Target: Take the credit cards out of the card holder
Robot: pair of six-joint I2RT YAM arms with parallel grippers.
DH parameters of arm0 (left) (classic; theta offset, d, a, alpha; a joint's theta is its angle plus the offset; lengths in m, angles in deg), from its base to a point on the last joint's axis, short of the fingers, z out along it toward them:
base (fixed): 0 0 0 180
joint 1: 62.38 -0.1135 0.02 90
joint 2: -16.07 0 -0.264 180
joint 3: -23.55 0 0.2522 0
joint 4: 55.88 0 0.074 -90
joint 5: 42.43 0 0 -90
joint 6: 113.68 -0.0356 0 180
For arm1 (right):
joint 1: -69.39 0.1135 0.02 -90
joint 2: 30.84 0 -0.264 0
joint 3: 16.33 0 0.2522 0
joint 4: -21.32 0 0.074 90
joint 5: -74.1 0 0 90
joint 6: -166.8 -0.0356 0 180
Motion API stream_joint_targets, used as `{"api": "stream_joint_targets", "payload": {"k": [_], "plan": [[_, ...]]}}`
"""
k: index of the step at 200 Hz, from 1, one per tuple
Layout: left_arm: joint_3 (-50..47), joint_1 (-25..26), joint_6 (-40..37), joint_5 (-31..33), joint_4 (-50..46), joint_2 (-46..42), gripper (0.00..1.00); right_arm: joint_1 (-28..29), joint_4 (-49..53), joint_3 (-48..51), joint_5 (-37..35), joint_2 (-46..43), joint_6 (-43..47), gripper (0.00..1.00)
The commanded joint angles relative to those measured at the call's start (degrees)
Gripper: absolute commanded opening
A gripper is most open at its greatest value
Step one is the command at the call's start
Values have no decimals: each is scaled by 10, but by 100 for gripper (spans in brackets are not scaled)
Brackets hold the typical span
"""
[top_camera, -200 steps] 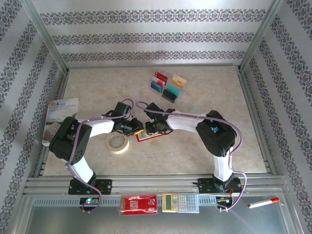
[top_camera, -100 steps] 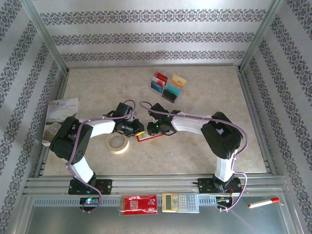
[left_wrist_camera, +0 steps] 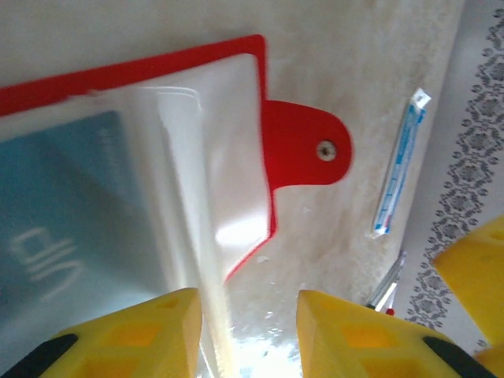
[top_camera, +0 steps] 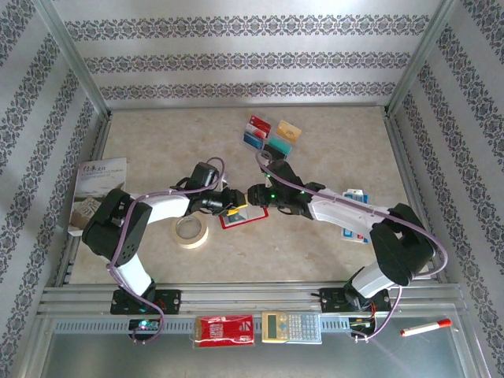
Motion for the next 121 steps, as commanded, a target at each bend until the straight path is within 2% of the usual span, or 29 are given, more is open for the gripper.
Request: {"api": "stream_joint_targets", "payload": {"k": [1,42,61,98,121], "plan": [[27,13,23,-12,57,24,41,-8,-36,27,-28,-28,-19,42],[47,17,40,-11,74,57,47,-13,-37,38,-32,-40,-22,43],[52,17,27,0,53,51,50,-15,-36,37,-28,-37,-21,43],[56,4,-27,37,-37,-8,59,-15,-39,29,-6,-23,-18,43],[39,-17,-54,74,-90,-62,60,-3,-32,11,9,-3,5,42]]}}
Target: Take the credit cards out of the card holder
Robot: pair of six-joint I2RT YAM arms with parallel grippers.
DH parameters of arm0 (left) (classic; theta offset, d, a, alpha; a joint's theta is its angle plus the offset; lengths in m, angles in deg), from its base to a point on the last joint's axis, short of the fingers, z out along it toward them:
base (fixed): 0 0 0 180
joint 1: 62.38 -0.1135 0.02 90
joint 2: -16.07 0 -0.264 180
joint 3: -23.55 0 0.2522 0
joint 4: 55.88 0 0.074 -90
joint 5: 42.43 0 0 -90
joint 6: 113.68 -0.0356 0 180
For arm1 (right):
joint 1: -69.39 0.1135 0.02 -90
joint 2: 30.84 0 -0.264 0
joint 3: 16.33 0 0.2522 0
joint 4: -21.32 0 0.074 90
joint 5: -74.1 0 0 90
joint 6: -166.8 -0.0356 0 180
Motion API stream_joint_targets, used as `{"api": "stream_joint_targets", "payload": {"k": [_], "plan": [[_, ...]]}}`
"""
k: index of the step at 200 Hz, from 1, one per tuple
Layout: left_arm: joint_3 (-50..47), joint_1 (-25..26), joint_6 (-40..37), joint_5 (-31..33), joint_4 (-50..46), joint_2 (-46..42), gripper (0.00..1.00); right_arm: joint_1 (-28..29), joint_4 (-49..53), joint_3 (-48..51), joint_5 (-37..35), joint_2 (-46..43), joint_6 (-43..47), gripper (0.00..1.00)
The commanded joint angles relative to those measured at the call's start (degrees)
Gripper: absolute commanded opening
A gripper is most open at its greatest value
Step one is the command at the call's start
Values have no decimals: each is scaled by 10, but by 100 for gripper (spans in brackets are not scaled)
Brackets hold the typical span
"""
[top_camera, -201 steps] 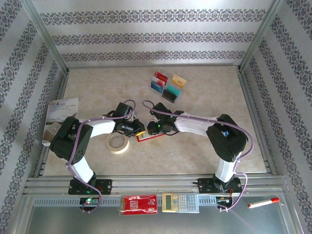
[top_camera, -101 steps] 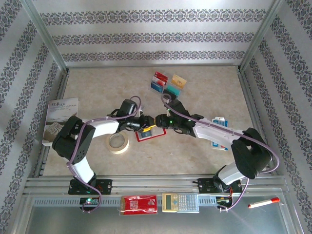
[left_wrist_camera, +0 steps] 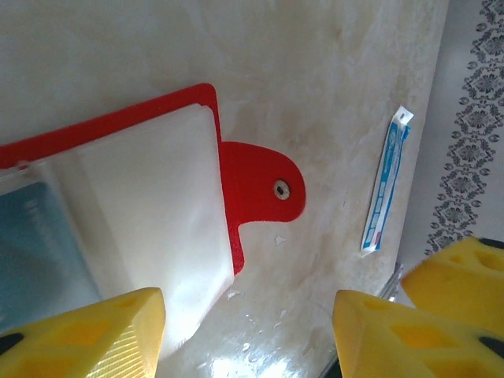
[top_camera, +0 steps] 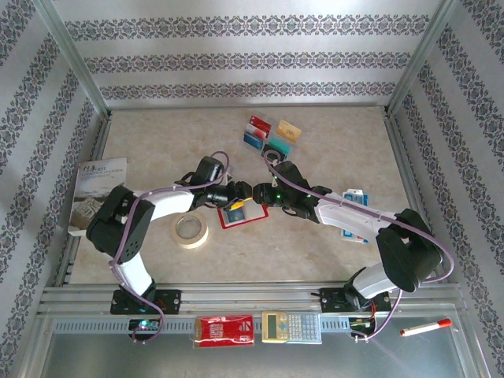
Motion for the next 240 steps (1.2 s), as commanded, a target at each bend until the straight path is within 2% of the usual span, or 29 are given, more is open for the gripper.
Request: {"api": "stream_joint_targets", "payload": {"k": [1,28,58,88,133,162,200,240], "plan": [[-5,-24,-49,44,-68,-66,61,11,2,-21,18,23,25,42],[-37,-62,-68,84,-117,-114,61,58,67,-81,-21,77,79,42],[-69,-95,-69,95,-134,-145,63,97,147,-158,-66,168,106,42],[-80,-105,-67,87,-134,-151,64,101,181,-192,-71,224,94,42],[-77,-105,-64,49,-115,-122,63,100,202,-195,-68,249,97,42],[-74,-104,-64,33,-106,-104,56,96,208,-183,-70,256,93,39],[-77,-95,-56,16,-90,-92,38,80,187,-158,-48,254,77,33],[-77,-75,-47,22,-91,-82,36,69,170,-146,-23,255,68,30]]}}
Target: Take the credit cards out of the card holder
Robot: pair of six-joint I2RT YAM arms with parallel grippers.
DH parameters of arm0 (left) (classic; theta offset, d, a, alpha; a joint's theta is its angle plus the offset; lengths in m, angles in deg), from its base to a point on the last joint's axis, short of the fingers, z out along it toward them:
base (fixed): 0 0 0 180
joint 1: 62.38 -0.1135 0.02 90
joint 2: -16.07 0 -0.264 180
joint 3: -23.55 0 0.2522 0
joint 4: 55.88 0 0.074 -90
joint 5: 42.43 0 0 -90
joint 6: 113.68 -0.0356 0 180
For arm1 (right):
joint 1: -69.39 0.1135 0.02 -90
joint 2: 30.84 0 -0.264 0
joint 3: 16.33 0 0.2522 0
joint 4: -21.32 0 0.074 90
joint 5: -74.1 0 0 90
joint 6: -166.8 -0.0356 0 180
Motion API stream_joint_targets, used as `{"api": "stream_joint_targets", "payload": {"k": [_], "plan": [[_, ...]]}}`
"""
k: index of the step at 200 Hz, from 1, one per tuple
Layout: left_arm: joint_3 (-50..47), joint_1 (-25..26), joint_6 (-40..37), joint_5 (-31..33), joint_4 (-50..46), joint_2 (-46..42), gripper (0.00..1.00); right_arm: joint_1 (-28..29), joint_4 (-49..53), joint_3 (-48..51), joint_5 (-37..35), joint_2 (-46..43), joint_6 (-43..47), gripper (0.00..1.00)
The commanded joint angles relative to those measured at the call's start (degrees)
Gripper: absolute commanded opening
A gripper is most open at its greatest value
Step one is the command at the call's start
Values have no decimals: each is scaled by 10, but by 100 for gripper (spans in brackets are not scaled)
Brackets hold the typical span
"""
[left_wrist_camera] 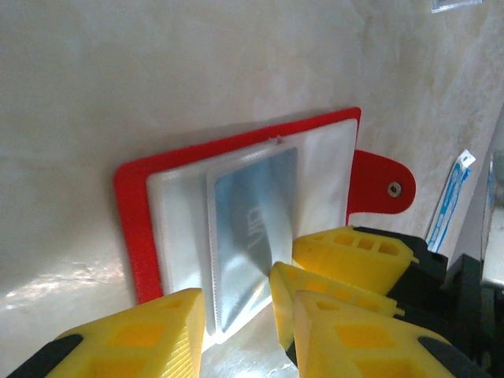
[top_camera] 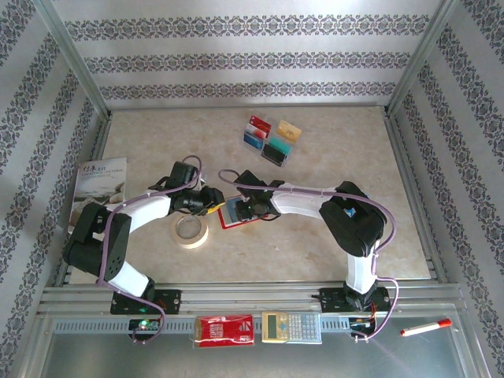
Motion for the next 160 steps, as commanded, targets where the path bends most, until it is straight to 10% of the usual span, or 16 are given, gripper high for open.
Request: {"api": "stream_joint_targets", "payload": {"k": [1,160], "plan": [[1,13,6,-3,10,9,36,-11,18,24,4,16,-13,30],[40,49,-17,34,-34,67,32,-23,-7,35,34,14,-26,27]]}}
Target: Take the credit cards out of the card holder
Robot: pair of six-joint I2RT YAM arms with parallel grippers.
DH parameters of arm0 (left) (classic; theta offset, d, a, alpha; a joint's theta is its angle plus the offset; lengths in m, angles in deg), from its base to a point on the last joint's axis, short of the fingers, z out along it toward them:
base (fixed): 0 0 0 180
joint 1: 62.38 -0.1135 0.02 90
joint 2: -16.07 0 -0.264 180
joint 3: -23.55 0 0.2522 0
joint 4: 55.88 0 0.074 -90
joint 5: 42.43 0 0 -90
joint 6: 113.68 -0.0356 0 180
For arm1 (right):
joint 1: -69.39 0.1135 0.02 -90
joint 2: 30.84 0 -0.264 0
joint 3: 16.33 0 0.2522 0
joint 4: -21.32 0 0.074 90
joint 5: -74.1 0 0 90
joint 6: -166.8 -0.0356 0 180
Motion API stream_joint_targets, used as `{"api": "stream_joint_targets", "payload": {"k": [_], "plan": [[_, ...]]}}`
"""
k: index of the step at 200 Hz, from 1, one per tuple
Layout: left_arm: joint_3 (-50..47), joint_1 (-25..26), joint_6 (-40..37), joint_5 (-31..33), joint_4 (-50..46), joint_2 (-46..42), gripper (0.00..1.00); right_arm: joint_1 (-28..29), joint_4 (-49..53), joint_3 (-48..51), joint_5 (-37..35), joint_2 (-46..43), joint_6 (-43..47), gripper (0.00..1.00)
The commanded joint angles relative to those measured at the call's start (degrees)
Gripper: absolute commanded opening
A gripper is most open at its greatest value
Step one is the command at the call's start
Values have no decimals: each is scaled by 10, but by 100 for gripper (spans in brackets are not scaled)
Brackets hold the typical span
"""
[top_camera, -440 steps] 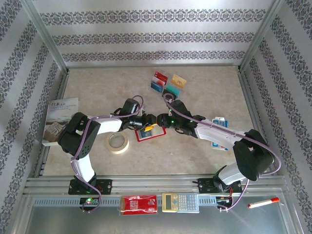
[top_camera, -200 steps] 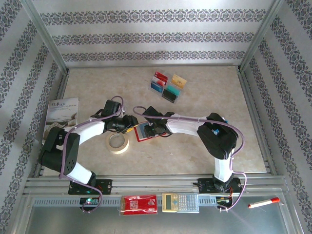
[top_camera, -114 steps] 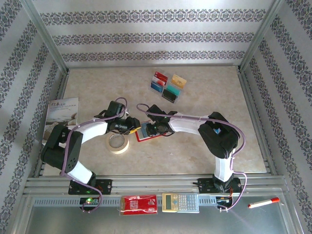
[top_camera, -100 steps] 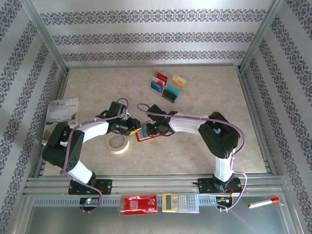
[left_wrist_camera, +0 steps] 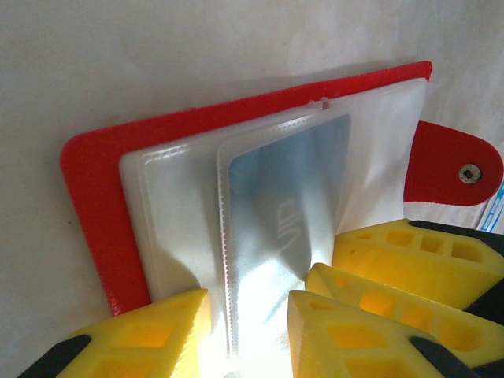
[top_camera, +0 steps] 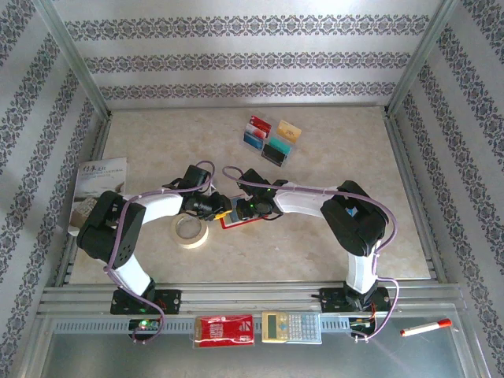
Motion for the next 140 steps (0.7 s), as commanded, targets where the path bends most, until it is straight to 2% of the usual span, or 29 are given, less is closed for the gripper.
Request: {"api": "stream_joint_targets", "payload": {"k": [1,50,104,140], "plan": [[17,7,-18,17,-28,-1,32,-8,15,22,-1,17,-6,27],[23,7,-18,0,-19,9,29,-12,13,22,6,18,-8,27],[35,7,-32,33,-54,13,30,-15,12,25,9,15,-11,27],[33,7,-27,17,-38,27,30,-16,11,24,11,16,-11,27]]}}
